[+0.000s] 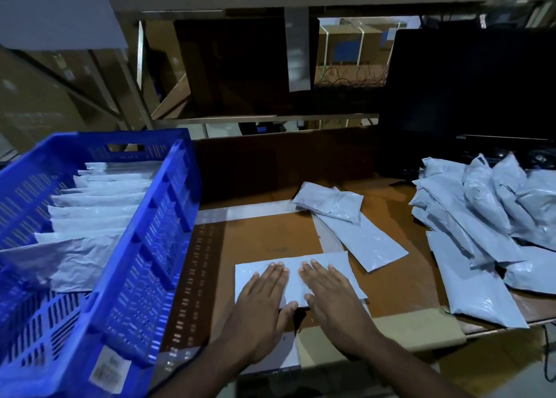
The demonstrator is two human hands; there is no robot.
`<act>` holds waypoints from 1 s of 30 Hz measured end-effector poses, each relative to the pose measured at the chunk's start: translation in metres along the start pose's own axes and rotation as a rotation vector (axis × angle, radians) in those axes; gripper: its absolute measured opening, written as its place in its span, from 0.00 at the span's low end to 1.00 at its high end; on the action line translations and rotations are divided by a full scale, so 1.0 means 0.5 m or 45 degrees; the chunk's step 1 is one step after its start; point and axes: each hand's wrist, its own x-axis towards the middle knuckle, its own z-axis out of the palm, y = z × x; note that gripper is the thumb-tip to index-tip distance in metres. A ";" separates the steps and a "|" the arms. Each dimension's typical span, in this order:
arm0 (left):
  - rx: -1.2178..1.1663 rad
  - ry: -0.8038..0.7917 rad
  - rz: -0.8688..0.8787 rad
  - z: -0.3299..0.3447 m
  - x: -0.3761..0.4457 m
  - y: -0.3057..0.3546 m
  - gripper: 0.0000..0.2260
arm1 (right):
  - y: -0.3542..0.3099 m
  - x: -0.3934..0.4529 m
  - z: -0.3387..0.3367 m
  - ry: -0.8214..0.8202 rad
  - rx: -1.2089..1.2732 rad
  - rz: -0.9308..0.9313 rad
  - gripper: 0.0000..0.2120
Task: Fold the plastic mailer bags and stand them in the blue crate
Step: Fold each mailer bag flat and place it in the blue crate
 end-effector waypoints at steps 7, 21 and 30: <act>-0.035 0.156 -0.126 -0.041 0.045 0.004 0.25 | 0.010 0.056 -0.034 0.051 -0.143 0.141 0.25; -0.021 0.187 -0.190 0.005 0.021 -0.034 0.45 | 0.029 0.019 -0.028 -0.027 -0.054 0.375 0.35; -0.172 0.170 -0.242 -0.008 0.011 -0.036 0.43 | 0.055 -0.010 -0.028 -0.046 0.203 0.408 0.42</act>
